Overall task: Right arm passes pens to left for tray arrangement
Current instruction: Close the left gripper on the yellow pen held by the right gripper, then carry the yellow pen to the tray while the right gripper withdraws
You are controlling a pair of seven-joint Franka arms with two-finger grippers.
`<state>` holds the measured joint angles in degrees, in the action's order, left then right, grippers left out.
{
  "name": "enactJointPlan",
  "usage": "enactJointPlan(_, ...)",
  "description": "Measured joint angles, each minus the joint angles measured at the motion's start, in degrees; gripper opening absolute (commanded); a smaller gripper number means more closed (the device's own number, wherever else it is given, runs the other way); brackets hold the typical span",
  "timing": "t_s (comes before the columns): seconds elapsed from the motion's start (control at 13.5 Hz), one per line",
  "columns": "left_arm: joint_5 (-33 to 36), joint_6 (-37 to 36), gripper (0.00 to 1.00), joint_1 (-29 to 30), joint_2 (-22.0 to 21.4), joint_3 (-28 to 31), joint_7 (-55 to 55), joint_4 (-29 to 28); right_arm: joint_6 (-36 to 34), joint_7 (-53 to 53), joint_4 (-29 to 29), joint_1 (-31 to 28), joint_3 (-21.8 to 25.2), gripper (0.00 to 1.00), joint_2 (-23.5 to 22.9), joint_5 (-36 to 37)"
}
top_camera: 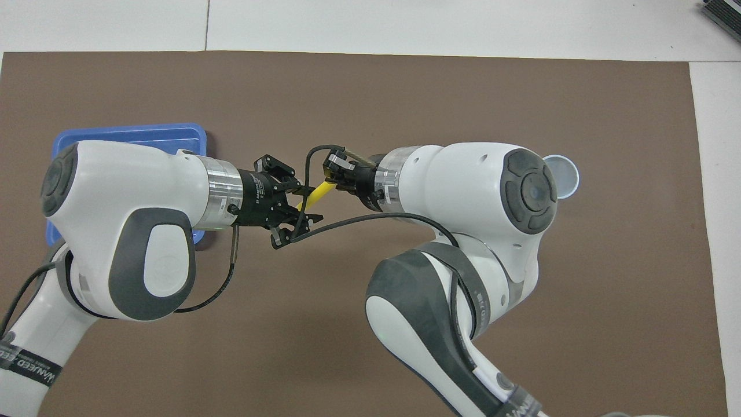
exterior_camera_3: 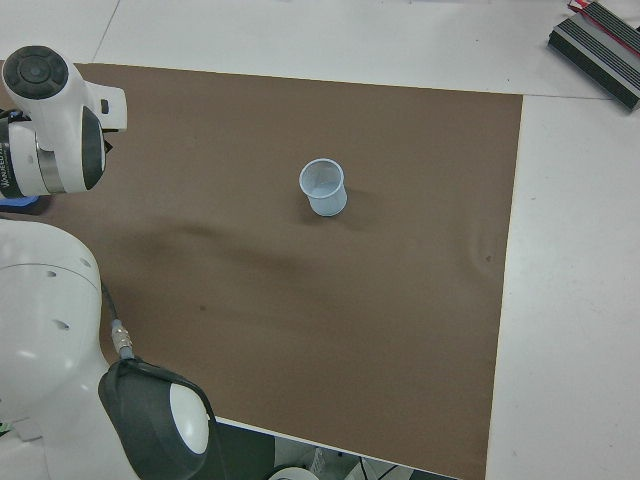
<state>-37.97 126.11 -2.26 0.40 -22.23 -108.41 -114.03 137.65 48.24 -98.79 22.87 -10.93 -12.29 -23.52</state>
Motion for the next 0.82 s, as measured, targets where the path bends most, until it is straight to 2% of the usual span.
enactJointPlan(0.07,0.0,0.1,0.00,0.0,0.0,0.1,0.0,-0.1,-0.1,0.0,0.0,0.0,0.0,0.12,0.0,0.0)
enactJointPlan(0.3,0.2,0.7,0.00,0.1,0.0,0.4,-0.2,-0.3,-0.5,0.1,0.0,0.0,-0.1,0.12,0.2,-0.2)
enactJointPlan(0.37,0.2,0.7,0.00,0.1,0.0,0.4,-0.2,-0.3,-0.5,0.1,0.0,0.0,-0.1,0.20,0.2,-0.2)
enactJointPlan(0.44,0.2,0.7,0.00,0.1,0.0,0.4,-0.2,-0.3,-0.5,0.1,0.0,0.0,-0.1,0.36,0.2,-0.2)
enactJointPlan(0.52,0.2,0.7,0.00,0.1,0.0,0.4,0.0,-0.3,-0.5,0.1,-0.1,0.0,-0.1,0.94,0.2,-0.2)
enactJointPlan(0.59,0.2,0.6,0.00,0.2,-0.1,0.4,0.1,-0.3,-0.5,0.1,-0.1,0.0,-0.1,1.00,0.2,-0.2)
enactJointPlan(0.82,0.2,0.1,0.00,0.3,-0.3,0.5,0.4,-0.3,-1.4,-0.1,0.0,-0.3,0.3,1.00,0.2,-0.1)
